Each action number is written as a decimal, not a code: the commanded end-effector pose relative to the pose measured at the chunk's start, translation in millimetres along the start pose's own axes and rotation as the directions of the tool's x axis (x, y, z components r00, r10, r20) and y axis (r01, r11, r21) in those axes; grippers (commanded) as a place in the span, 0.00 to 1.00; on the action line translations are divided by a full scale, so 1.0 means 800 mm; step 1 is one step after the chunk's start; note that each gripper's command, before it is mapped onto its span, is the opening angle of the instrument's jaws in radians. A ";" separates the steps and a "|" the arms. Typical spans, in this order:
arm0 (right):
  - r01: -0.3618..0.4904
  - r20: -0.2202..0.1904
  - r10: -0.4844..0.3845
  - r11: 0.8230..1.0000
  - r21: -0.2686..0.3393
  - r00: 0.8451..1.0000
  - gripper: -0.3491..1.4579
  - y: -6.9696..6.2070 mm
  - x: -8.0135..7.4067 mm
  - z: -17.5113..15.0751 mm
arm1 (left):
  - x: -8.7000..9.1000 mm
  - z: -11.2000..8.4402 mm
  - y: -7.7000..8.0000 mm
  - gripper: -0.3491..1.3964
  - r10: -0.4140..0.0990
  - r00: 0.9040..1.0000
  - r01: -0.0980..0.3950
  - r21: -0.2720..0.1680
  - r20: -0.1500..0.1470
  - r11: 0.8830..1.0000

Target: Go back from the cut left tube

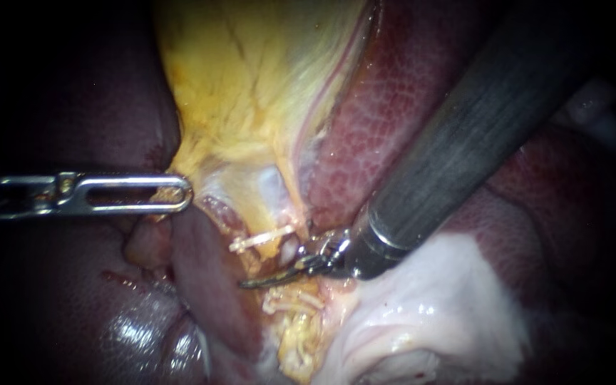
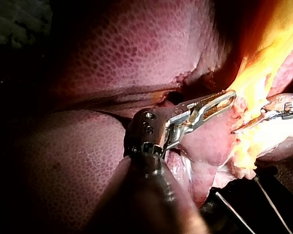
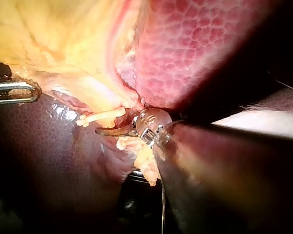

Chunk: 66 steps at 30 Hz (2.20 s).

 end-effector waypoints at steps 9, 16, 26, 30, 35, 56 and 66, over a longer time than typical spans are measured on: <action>-0.005 -0.030 0.005 1.000 0.005 1.000 0.43 -0.0007 -0.0001 -0.0003 | 0.0000 0.0000 0.0001 0.00 0.001 1.000 -0.001 0.000 0.000 1.000; 0.044 -0.117 -0.050 0.998 -0.053 0.992 0.84 -0.0017 0.0002 -0.0001 | -0.0001 0.0000 0.0004 0.00 0.001 1.000 -0.001 -0.002 0.002 1.000; 0.163 -0.104 -0.167 0.985 -0.048 0.980 0.91 -0.0029 -0.0014 -0.0017 | -0.0001 0.0000 0.0005 0.00 0.001 1.000 -0.001 -0.002 0.002 1.000; 0.291 -0.098 -0.294 0.956 -0.047 0.951 0.98 -0.0046 -0.0028 -0.0050 | -0.0001 -0.0001 0.0006 0.00 0.001 1.000 -0.001 -0.004 0.004 1.000; 0.348 -0.118 -0.356 0.934 -0.085 0.927 0.98 -0.0061 -0.0035 -0.0109 | -0.0002 -0.0001 0.0009 0.00 0.001 1.000 -0.001 -0.006 0.005 1.000; 0.458 -0.144 -0.519 0.830 -0.318 0.842 0.98 -0.0119 0.0033 -0.0267 | 0.0000 0.0008 0.0008 0.00 0.001 1.000 -0.001 -0.010 0.010 1.000; 0.459 -0.147 -0.520 0.831 -0.316 0.841 0.98 -0.0122 0.0031 -0.0269 | 0.0029 0.0068 0.0015 0.00 0.014 1.000 -0.014 -0.010 0.014 1.000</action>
